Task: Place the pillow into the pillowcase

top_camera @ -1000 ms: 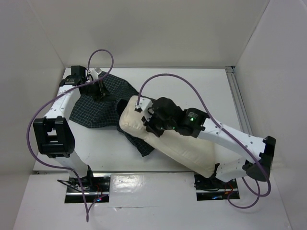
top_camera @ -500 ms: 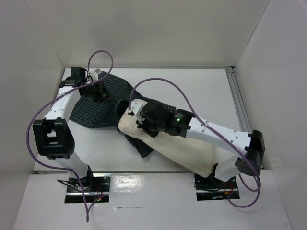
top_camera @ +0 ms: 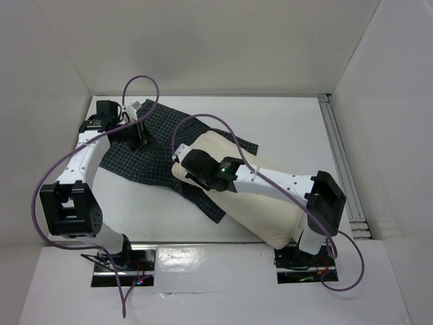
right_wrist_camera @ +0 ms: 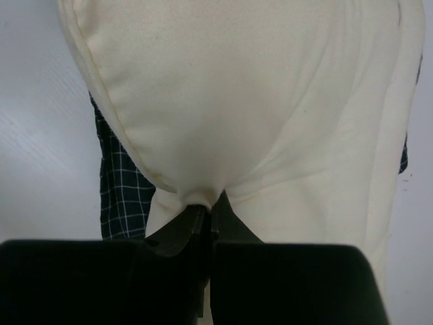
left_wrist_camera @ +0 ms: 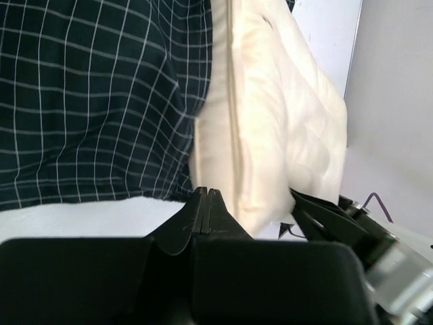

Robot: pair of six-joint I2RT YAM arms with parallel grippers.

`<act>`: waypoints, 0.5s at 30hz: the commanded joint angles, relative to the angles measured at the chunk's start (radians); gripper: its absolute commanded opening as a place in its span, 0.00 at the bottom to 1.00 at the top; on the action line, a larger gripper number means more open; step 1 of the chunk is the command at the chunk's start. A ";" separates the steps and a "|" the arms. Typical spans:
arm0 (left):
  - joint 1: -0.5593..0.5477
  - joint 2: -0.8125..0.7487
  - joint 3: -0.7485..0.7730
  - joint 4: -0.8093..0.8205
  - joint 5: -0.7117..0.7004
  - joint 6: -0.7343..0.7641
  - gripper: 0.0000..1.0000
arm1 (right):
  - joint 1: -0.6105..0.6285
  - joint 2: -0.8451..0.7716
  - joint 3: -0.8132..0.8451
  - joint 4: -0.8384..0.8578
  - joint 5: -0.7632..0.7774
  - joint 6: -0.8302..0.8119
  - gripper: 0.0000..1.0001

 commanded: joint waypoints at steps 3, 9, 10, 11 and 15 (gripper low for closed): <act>0.006 -0.050 -0.012 -0.001 0.016 0.031 0.00 | 0.000 0.040 0.005 0.061 0.087 0.036 0.00; -0.056 -0.040 -0.174 0.067 -0.049 -0.017 0.24 | 0.000 -0.006 -0.130 0.138 0.006 0.010 0.00; -0.056 -0.028 -0.174 0.089 -0.049 -0.017 0.34 | 0.000 -0.015 -0.141 0.138 -0.005 0.010 0.00; -0.056 -0.014 -0.174 0.129 -0.026 -0.026 0.42 | 0.000 -0.015 -0.164 0.138 -0.025 -0.002 0.00; -0.077 0.085 -0.118 0.230 0.037 -0.070 0.58 | 0.000 -0.067 -0.210 0.179 -0.054 -0.027 0.00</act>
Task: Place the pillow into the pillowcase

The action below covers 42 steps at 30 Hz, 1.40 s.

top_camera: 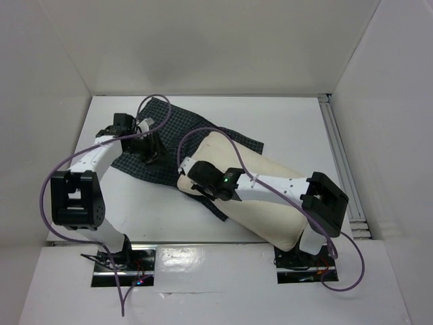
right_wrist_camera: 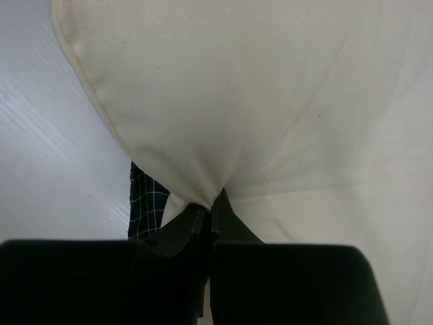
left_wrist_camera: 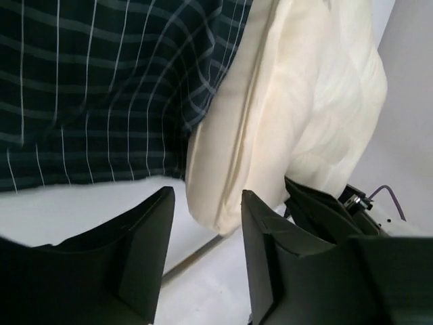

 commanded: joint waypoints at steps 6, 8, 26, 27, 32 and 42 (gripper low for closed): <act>-0.118 0.235 0.218 0.119 0.008 0.004 0.70 | -0.010 -0.104 -0.036 0.066 -0.056 -0.022 0.00; -0.138 0.270 0.249 0.088 -0.043 0.004 0.70 | -0.010 -0.104 -0.036 0.076 -0.056 -0.022 0.00; -0.172 0.312 0.418 -0.052 -0.149 0.023 0.00 | -0.019 -0.114 -0.056 0.071 0.072 0.015 0.00; -0.151 0.289 0.432 -0.061 -0.149 0.032 0.00 | -0.019 -0.114 -0.056 0.071 0.086 0.024 0.00; -0.083 0.185 0.395 -0.092 -0.046 0.041 0.00 | -0.085 -0.114 -0.032 0.039 0.053 0.068 0.00; -0.061 0.077 0.298 -0.058 0.023 0.063 0.00 | -0.234 -0.094 0.039 0.037 -0.226 0.147 0.00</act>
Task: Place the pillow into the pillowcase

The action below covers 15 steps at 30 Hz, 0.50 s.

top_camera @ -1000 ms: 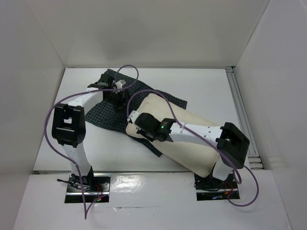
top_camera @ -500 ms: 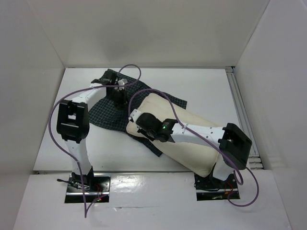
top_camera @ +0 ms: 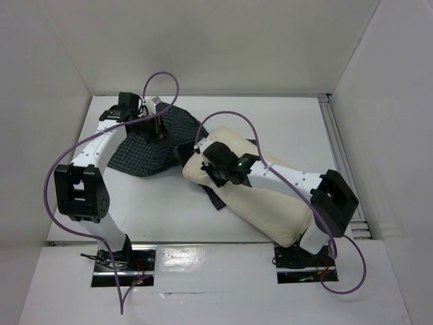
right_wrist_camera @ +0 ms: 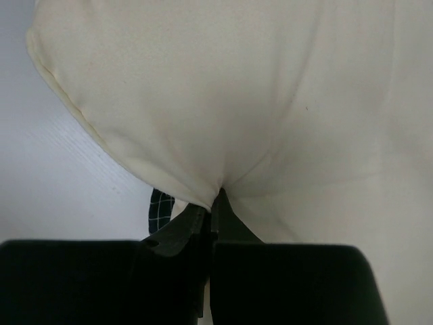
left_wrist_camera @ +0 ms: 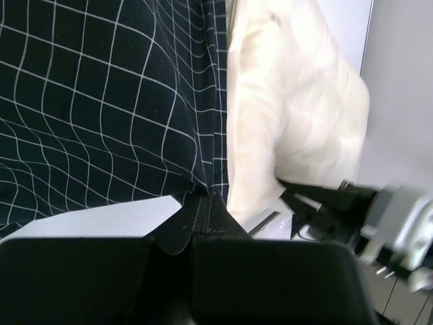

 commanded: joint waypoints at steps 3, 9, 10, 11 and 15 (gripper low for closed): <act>0.006 -0.046 -0.028 -0.025 0.072 0.067 0.00 | -0.096 -0.004 0.116 0.015 -0.113 0.074 0.00; 0.006 -0.057 -0.060 -0.025 0.095 0.076 0.00 | -0.119 0.145 0.270 -0.040 -0.127 0.088 0.00; 0.006 -0.057 -0.060 -0.025 0.115 0.076 0.00 | -0.106 0.167 0.291 -0.051 -0.099 0.098 0.00; 0.006 -0.057 -0.060 -0.025 0.129 0.067 0.00 | -0.095 0.185 0.319 -0.051 -0.081 0.099 0.00; 0.006 -0.057 -0.031 -0.016 0.138 0.033 0.00 | -0.026 0.223 0.317 -0.062 -0.013 0.099 0.00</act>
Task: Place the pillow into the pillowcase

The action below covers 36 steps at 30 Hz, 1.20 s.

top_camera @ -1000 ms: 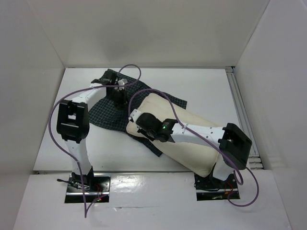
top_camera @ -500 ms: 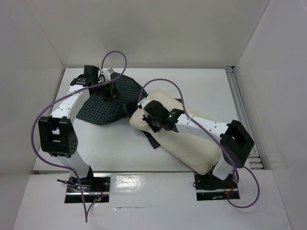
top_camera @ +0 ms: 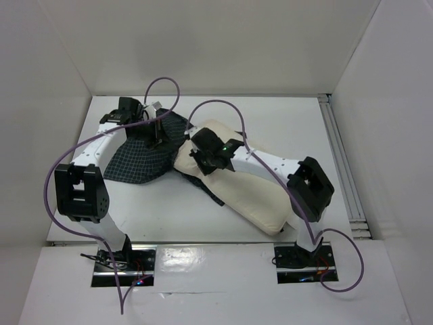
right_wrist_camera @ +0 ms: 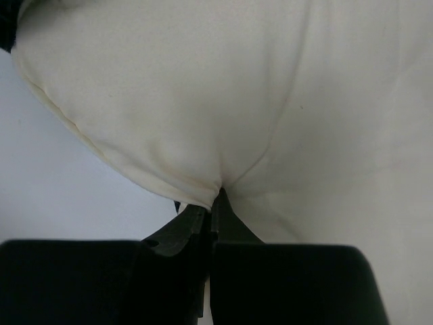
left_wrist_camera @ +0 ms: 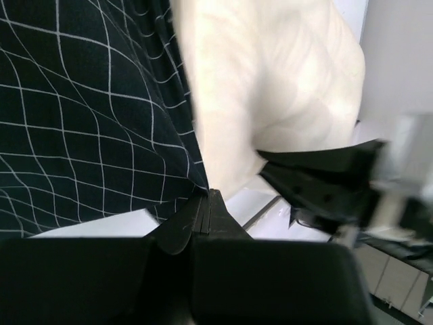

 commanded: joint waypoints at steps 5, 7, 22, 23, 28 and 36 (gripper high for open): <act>0.004 -0.033 0.078 0.002 0.141 -0.041 0.00 | 0.085 0.026 -0.011 -0.001 0.177 0.078 0.00; 0.004 -0.033 0.078 0.002 0.150 -0.050 0.00 | 0.101 0.072 0.012 -0.042 0.241 0.107 0.00; -0.001 -0.105 0.064 -0.128 -0.074 0.019 0.56 | 0.121 -0.062 -0.132 0.133 0.176 0.082 0.20; 0.008 -0.095 0.082 -0.128 -0.091 0.010 0.56 | 0.130 -0.113 -0.155 0.133 0.176 0.072 0.25; 0.008 -0.030 0.206 -0.076 -0.187 -0.055 0.45 | 0.130 -0.253 -0.239 0.133 0.243 0.063 0.59; -0.123 0.264 0.507 -0.156 -0.350 0.023 0.57 | 0.104 -0.251 -0.097 0.025 0.397 0.105 0.68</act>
